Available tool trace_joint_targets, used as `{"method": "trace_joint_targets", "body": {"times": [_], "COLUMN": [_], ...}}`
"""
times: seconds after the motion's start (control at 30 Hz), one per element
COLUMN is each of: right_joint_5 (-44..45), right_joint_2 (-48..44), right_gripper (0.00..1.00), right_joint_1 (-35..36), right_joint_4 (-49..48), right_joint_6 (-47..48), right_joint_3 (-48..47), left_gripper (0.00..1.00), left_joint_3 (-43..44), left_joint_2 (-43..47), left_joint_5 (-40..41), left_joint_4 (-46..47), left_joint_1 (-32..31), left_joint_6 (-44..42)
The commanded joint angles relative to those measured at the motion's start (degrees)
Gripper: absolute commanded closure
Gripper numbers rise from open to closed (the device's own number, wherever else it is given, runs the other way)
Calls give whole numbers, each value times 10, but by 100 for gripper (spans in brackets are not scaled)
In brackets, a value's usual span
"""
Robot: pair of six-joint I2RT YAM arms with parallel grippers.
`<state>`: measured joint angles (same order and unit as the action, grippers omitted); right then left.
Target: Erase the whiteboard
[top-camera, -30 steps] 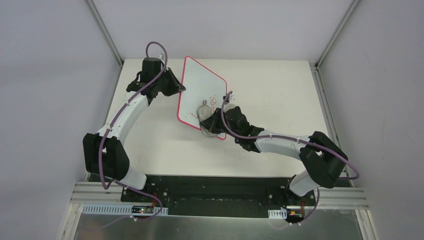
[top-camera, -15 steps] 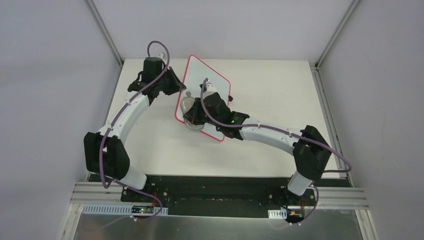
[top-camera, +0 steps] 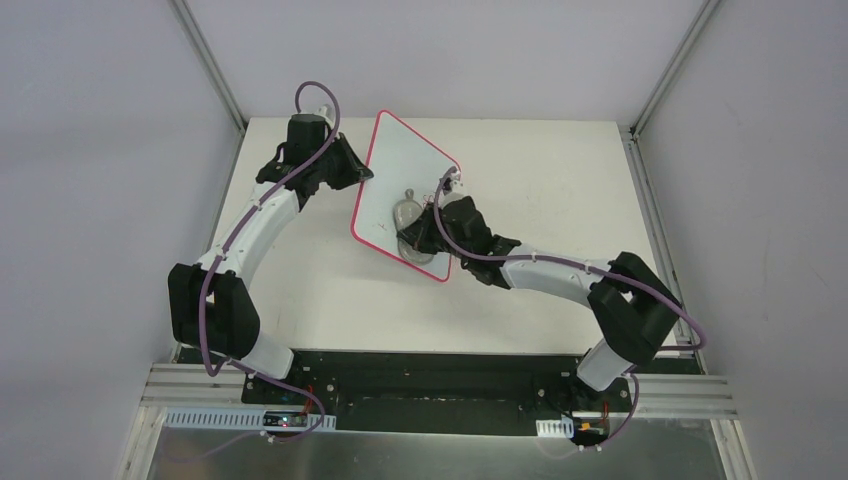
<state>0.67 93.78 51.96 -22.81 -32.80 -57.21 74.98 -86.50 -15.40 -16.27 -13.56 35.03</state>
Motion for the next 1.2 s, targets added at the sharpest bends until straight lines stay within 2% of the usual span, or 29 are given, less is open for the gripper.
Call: {"method": "trace_joint_targets", "body": {"times": [0.0, 0.17, 0.4, 0.53, 0.67, 0.83, 0.97, 1.07, 1.17], "right_joint_5": [31, -1, -66, -85, -78, -63, -30, -31, -48], "right_joint_2": [-4, 14, 83, 90, 86, 56, 27, 15, 23], "right_gripper": [100, 100, 100, 100, 100, 100, 100, 100, 100], "right_joint_1": [-19, -9, 53, 55, 46, -5, -32, -34, -25], "right_joint_4": [75, 87, 111, 84, 71, 29, 43, 50, 55], "right_joint_6": [-7, -1, 16, 6, 1, -44, -55, -55, -51], "right_joint_3": [65, 7, -178, -212, -190, -51, 32, 41, 2], "left_gripper": [100, 100, 100, 100, 100, 100, 100, 100, 100], "left_joint_3": [-14, -14, -14, -14, -14, -14, -13, -13, -15], "left_joint_2": [-14, -13, -7, -7, -8, -5, -4, -4, -2], "left_joint_5": [-53, -49, -43, -43, -45, -45, -46, -50, -51], "left_joint_4": [-46, -47, -48, -49, -49, -49, -49, -48, -46], "left_joint_1": [-47, -50, -53, -54, -55, -55, -55, -55, -55], "left_joint_6": [32, 30, 26, 27, 27, 27, 27, 30, 32]}}
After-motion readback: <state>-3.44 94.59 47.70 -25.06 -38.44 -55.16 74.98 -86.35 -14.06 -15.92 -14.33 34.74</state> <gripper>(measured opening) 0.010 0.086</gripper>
